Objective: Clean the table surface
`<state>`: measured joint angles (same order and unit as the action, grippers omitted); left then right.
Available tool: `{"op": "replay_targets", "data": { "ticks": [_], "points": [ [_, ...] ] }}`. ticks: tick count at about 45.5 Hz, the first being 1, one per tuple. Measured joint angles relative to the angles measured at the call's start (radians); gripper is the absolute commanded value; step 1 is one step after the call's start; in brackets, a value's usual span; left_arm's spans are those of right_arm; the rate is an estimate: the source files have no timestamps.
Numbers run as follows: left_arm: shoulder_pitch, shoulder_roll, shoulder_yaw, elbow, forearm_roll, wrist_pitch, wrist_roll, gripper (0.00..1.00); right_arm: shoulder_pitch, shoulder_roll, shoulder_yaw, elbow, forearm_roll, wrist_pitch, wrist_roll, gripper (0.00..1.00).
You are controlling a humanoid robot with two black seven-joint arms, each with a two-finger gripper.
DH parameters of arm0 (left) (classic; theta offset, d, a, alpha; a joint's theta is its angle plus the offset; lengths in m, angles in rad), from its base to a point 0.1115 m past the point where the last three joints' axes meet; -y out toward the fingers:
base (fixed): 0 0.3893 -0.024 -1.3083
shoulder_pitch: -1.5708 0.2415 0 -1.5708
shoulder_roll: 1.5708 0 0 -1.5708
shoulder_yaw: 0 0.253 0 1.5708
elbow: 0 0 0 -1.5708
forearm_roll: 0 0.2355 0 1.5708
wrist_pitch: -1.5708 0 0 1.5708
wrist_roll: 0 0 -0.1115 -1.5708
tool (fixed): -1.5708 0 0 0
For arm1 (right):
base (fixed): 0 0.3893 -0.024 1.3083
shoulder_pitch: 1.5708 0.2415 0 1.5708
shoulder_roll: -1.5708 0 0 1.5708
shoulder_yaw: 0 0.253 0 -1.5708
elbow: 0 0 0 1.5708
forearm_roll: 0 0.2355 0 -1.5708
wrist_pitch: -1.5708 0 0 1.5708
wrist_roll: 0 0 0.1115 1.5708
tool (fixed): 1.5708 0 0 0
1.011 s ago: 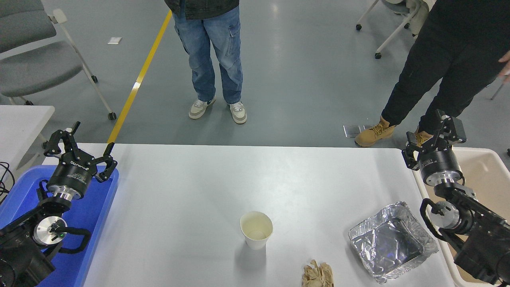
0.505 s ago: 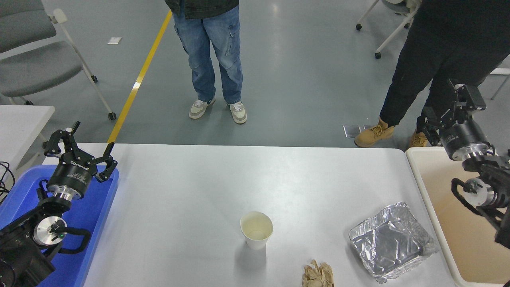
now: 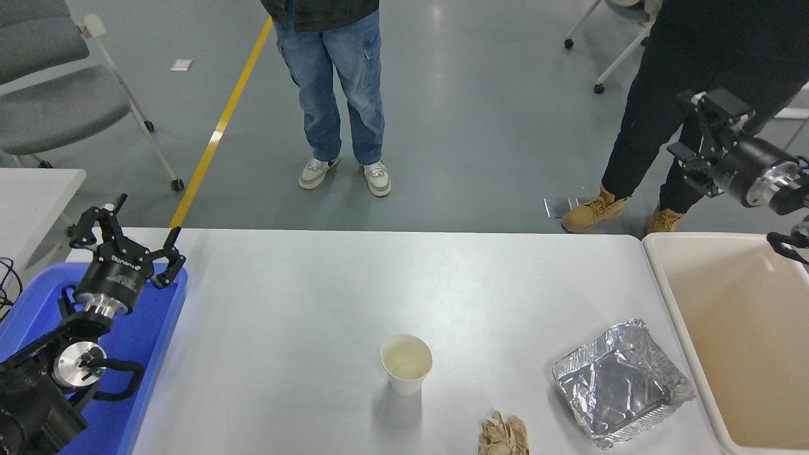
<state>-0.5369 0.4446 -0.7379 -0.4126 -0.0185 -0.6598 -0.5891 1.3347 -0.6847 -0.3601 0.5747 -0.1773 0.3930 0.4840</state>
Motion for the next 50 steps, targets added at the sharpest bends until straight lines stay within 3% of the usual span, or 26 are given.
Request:
{"op": "replay_targets", "data": {
  "ticks": [12,22,35,50],
  "points": [
    [0.0,0.0,0.0,0.0,0.0,0.0,0.0,1.0,0.183,-0.004,-0.093,0.001,-0.275,0.161,-0.013,0.98],
    [0.0,0.0,0.0,0.001,0.0,0.0,0.0,1.0,0.289,0.073,-0.123,0.012,-0.466,0.258,-0.015,0.98],
    [0.0,0.0,0.0,0.0,0.0,0.0,0.0,1.0,0.385,0.285,-0.138,0.015,-0.649,0.336,-0.014,0.99],
    [0.0,0.0,0.001,0.0,0.0,-0.001,0.0,1.0,0.393,0.531,-0.158,-0.036,-0.704,0.354,-0.012,0.98]
  ]
}}
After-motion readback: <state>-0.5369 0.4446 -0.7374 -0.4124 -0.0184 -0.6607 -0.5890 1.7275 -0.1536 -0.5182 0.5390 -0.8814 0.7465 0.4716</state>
